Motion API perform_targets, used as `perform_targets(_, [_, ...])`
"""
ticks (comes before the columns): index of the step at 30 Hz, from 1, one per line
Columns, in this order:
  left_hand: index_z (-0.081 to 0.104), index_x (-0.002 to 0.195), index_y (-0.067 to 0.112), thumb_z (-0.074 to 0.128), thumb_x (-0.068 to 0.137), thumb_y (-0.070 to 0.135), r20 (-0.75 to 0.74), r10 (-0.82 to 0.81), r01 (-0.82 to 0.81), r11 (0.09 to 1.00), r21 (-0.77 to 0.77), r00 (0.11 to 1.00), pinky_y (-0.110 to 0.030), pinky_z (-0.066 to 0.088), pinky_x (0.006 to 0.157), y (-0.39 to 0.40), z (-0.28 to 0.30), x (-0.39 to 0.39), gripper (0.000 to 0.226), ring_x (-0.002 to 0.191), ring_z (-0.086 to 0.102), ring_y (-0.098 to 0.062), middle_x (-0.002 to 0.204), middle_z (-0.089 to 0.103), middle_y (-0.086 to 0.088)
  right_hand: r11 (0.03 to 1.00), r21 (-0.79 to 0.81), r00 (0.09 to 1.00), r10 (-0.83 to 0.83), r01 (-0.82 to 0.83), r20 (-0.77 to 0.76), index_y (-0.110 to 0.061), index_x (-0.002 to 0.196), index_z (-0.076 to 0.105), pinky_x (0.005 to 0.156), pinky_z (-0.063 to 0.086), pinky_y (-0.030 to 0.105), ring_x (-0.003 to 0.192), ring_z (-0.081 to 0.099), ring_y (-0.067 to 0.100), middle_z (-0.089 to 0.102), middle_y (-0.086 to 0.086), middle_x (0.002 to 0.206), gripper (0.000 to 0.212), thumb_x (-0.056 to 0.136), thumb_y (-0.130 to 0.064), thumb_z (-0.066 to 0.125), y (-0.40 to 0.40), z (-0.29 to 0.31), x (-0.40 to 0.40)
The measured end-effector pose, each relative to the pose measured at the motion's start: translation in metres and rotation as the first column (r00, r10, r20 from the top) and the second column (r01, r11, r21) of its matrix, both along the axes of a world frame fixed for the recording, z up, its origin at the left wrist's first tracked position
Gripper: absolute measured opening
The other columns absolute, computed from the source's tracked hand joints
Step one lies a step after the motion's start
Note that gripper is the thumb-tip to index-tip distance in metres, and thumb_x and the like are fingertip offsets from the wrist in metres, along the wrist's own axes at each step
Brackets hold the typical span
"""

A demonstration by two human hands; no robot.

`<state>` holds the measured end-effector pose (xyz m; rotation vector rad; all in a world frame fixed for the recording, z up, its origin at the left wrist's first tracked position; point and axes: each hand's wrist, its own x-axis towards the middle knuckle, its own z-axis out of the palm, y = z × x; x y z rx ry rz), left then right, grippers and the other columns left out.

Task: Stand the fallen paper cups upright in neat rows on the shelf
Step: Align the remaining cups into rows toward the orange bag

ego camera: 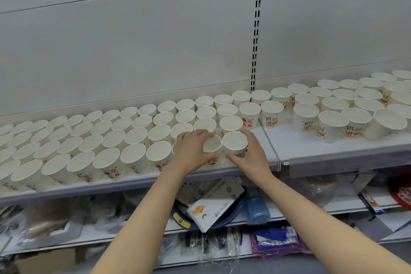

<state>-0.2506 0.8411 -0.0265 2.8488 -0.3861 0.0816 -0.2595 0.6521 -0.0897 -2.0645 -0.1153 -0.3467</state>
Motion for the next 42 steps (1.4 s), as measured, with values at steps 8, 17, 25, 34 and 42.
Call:
perform_targets(8, [0.055, 0.13, 0.034, 0.063, 0.071, 0.072, 0.067, 0.029, -0.017, 0.986, -0.164, 0.997, -0.044, 0.03, 0.11, 0.0, 0.016, 0.001, 0.071, 0.135, 0.04, -0.012, 0.147, 0.043, 0.011, 0.996, 0.074, 0.998, -0.047, 0.05, -0.041, -0.028, 0.142, 0.033, 0.095, 0.045, 0.032, 0.112, 0.051, 0.005, 0.05, -0.011, 0.128, 0.071, 0.083, -0.054, 0.062, -0.028, 0.01, -0.016])
perform_targets(17, [0.059, 0.126, 0.03, 0.066, 0.084, 0.046, 0.077, -0.015, 0.029, 0.984, -0.177, 0.997, -0.041, 0.05, 0.09, -0.093, 0.024, 0.029, 0.046, 0.113, 0.057, -0.017, 0.13, 0.058, 0.005, 0.884, -0.283, 0.92, -0.311, 0.372, 0.237, -0.016, 0.125, 0.056, 0.089, 0.039, 0.034, 0.103, 0.051, 0.022, 0.064, 0.0, 0.11, 0.042, 0.085, -0.025, 0.066, -0.149, 0.029, 0.004])
perform_targets(25, [0.052, 0.136, 0.023, 0.076, 0.076, 0.045, 0.017, -0.157, 0.157, 0.96, -0.233, 0.987, -0.042, 0.044, 0.101, -0.235, 0.012, 0.063, 0.068, 0.125, 0.049, -0.022, 0.138, 0.053, -0.001, 0.825, -0.399, 0.916, -0.343, 0.4, 0.21, -0.01, 0.121, 0.059, 0.092, 0.038, 0.039, 0.104, 0.055, 0.029, 0.064, 0.007, 0.115, 0.056, 0.074, -0.033, 0.077, -0.255, 0.032, 0.011])
perform_targets(34, [0.038, 0.14, 0.012, 0.076, 0.073, 0.04, -0.057, 0.073, -0.086, 0.958, -0.275, 0.996, -0.042, 0.039, 0.101, -0.307, -0.001, 0.092, 0.082, 0.125, 0.043, -0.034, 0.138, 0.046, -0.013, 0.677, -0.695, 0.969, -0.21, 0.243, 0.133, -0.02, 0.137, 0.043, 0.095, 0.028, 0.04, 0.117, 0.037, 0.03, 0.053, 0.002, 0.135, 0.085, 0.068, -0.064, 0.065, -0.275, 0.042, 0.03])
perform_targets(42, [0.047, 0.133, 0.015, 0.075, 0.071, 0.045, 0.002, 0.104, -0.102, 0.982, -0.157, 0.995, -0.039, 0.041, 0.095, -0.306, 0.008, 0.085, 0.074, 0.118, 0.049, -0.03, 0.13, 0.056, -0.006, 0.607, -0.781, 0.986, -0.155, 0.144, 0.061, -0.019, 0.133, 0.042, 0.095, 0.026, 0.041, 0.119, 0.035, 0.031, 0.049, 0.005, 0.134, 0.085, 0.069, -0.074, 0.056, -0.281, 0.053, 0.04])
